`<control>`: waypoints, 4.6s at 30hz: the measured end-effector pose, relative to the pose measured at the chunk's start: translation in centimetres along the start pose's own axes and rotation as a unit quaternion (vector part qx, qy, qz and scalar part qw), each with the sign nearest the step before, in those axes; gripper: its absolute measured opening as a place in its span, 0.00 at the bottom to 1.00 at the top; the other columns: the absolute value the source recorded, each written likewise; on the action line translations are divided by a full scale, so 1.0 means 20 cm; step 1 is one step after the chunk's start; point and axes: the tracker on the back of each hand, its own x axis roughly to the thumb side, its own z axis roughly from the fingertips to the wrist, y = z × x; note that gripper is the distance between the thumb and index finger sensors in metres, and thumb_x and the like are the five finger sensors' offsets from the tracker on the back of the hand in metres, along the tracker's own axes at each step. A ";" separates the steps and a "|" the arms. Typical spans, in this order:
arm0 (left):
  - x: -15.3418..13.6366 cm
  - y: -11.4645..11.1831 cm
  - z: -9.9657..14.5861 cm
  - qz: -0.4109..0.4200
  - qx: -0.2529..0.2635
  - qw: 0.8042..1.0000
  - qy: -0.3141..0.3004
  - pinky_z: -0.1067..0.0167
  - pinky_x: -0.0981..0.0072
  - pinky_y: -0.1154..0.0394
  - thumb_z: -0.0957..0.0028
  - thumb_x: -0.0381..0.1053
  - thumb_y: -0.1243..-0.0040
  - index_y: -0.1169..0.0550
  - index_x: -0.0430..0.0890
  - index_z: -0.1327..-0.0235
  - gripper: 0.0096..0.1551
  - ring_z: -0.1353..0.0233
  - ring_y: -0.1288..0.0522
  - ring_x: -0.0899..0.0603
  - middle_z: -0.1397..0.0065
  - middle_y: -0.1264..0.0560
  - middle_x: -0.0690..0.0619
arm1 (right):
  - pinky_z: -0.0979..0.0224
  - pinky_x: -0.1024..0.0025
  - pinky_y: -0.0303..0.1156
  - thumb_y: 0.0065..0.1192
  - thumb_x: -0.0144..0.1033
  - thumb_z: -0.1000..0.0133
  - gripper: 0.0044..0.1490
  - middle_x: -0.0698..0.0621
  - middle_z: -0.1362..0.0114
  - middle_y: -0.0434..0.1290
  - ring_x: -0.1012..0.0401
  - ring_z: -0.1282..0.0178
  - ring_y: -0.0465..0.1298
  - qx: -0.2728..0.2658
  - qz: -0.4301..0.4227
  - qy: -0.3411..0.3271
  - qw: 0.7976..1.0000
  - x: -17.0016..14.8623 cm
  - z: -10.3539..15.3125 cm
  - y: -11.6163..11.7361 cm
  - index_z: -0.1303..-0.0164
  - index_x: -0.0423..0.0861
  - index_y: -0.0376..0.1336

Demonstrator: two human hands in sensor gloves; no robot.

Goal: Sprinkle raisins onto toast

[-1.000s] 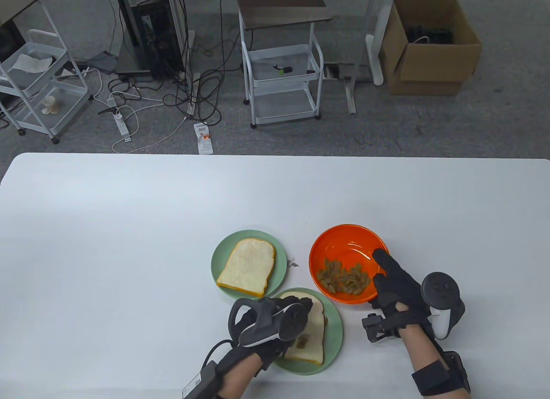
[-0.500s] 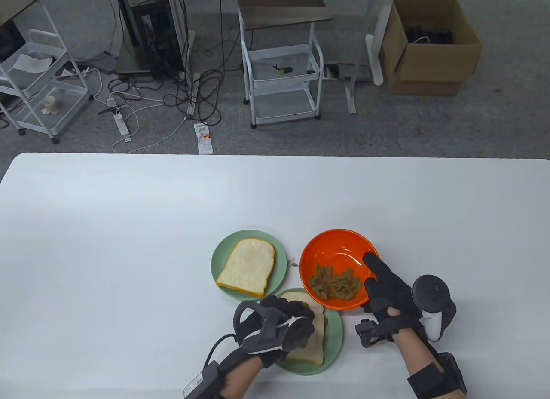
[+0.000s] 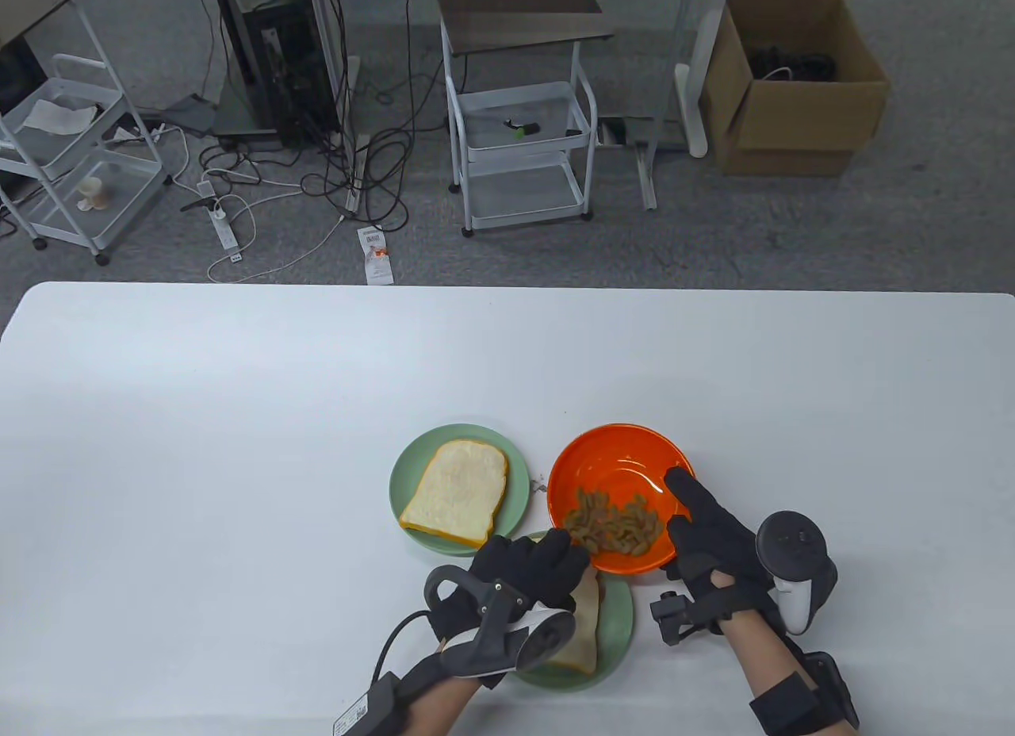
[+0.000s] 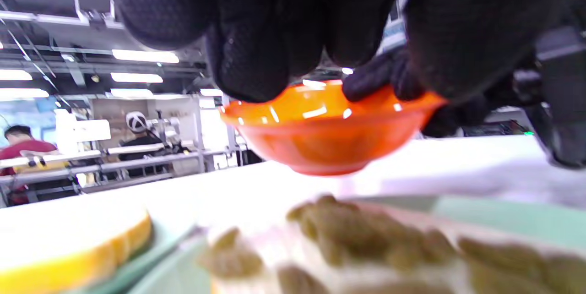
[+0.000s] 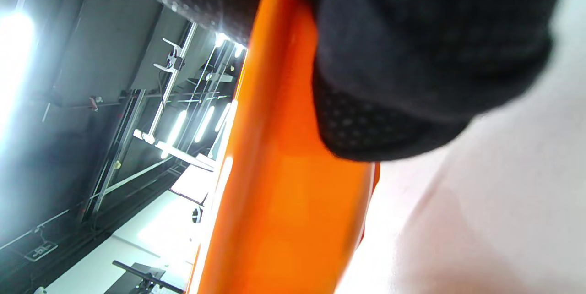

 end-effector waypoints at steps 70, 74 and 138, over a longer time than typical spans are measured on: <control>-0.54 -0.06 -0.43 0.069 -0.096 0.965 0.234 0.62 0.70 0.09 0.67 0.64 0.15 0.10 0.63 0.61 0.20 0.66 0.08 0.54 0.55 0.11 0.60 | 0.77 0.71 0.87 0.69 0.23 0.49 0.35 0.27 0.30 0.71 0.47 0.77 0.87 0.026 -0.012 0.023 0.999 0.04 0.06 0.06 0.27 0.44 0.67; -0.67 -0.22 -0.39 0.039 -0.153 0.948 0.277 0.61 0.70 0.09 0.65 0.64 0.16 0.11 0.63 0.59 0.21 0.65 0.08 0.54 0.54 0.11 0.60 | 0.77 0.71 0.87 0.69 0.23 0.49 0.35 0.26 0.30 0.71 0.47 0.77 0.87 0.022 -0.011 0.021 0.999 0.04 0.06 0.06 0.27 0.44 0.67; 0.22 -0.14 -0.59 -0.099 -0.333 0.926 0.146 0.50 0.67 0.12 0.55 0.80 0.44 0.37 0.57 0.17 0.54 0.50 0.11 0.51 0.20 0.28 0.45 | 0.77 0.71 0.88 0.68 0.23 0.49 0.36 0.25 0.30 0.69 0.46 0.77 0.87 0.020 -0.076 0.012 0.997 0.09 0.14 0.08 0.26 0.44 0.65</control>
